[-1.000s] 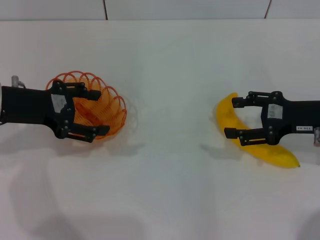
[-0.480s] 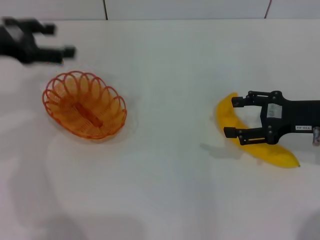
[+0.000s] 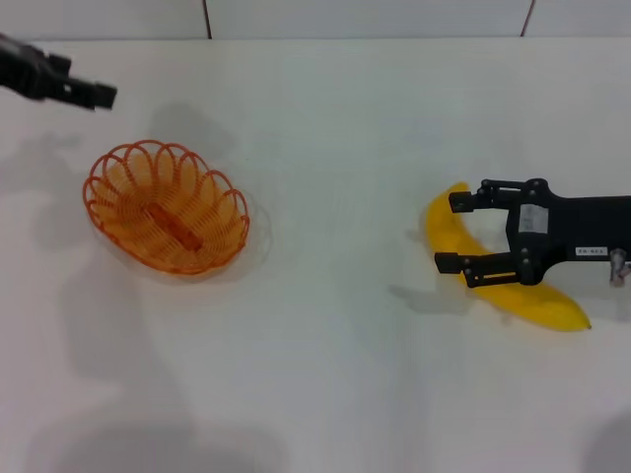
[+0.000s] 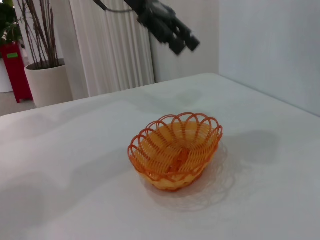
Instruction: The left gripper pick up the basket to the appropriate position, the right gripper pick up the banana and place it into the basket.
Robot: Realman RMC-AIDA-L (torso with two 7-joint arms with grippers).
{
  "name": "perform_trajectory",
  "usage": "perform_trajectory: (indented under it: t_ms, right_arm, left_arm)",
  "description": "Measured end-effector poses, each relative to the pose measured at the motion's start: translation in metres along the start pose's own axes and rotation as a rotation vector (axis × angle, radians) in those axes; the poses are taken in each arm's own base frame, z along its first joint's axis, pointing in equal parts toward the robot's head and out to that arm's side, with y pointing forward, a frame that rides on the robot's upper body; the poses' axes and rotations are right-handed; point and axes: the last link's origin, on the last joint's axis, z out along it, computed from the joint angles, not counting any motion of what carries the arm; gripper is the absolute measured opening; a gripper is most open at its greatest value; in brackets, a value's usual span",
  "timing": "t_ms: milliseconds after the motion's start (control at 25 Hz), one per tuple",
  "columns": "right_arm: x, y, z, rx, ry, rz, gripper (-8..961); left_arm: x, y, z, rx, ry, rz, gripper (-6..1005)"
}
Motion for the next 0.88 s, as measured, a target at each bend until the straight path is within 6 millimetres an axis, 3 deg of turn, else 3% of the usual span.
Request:
perform_trajectory:
  t_ms: [280, 880]
  right_arm:
    - [0.000, 0.001, 0.002, -0.008, 0.001, 0.006, 861]
    - [0.000, 0.003, 0.007, -0.028, 0.000, 0.013, 860]
  left_arm:
    - [-0.019, -0.001, 0.027, 0.059, -0.095, 0.016, 869]
    - [-0.039, 0.002, 0.058, 0.085, -0.116, 0.029, 861]
